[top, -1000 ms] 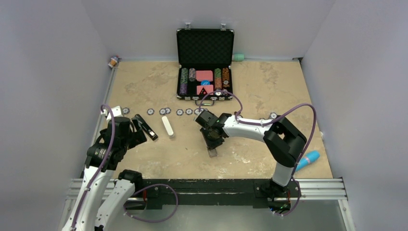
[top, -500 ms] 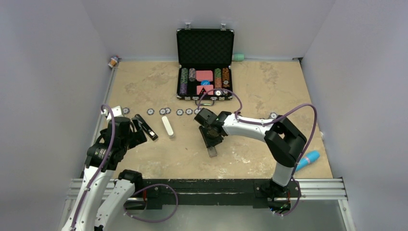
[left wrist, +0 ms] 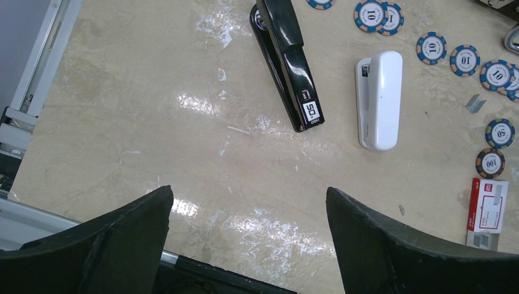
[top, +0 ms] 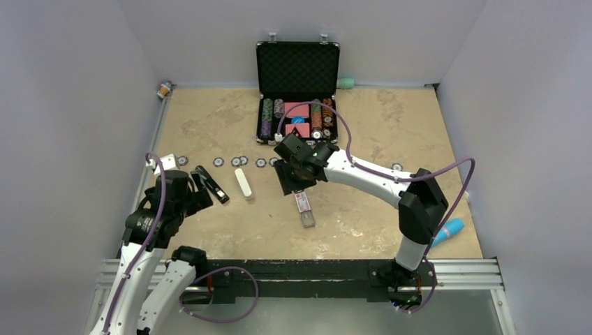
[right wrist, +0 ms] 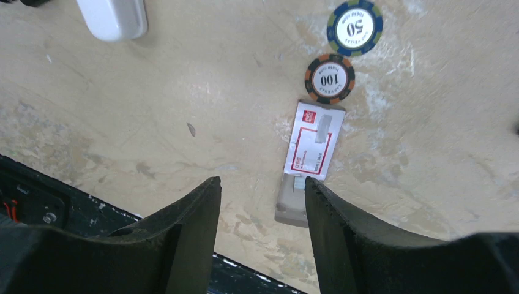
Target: Unload the staples from the stapler
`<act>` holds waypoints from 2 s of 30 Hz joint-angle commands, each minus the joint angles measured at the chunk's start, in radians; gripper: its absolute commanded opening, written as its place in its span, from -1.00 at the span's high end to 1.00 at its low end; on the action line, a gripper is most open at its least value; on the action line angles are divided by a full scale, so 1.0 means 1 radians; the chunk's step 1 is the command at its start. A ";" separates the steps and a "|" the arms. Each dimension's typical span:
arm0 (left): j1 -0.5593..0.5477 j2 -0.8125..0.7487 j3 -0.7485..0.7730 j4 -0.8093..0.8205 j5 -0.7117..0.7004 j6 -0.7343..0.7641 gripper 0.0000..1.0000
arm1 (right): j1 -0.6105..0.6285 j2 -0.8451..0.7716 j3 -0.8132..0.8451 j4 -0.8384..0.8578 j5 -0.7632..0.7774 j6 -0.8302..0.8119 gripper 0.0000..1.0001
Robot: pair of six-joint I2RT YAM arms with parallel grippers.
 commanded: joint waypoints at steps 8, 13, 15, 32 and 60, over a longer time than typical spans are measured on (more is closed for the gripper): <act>-0.012 -0.041 0.000 0.012 -0.016 -0.016 -0.95 | -0.017 0.197 0.363 -0.136 0.080 -0.088 -0.08; -0.012 -0.048 -0.001 0.012 -0.017 -0.017 -0.96 | -0.035 0.305 0.510 -0.172 0.087 -0.103 -0.09; -0.012 -0.045 0.000 0.012 -0.017 -0.016 -0.95 | -0.050 0.339 0.549 -0.180 0.081 -0.103 -0.10; -0.012 -0.045 -0.001 0.024 0.005 -0.004 -0.94 | -0.138 0.490 0.644 -0.163 -0.031 -0.001 -0.20; -0.016 -0.086 -0.010 0.032 0.009 -0.001 -0.95 | -0.151 0.643 0.707 -0.210 -0.058 0.115 0.01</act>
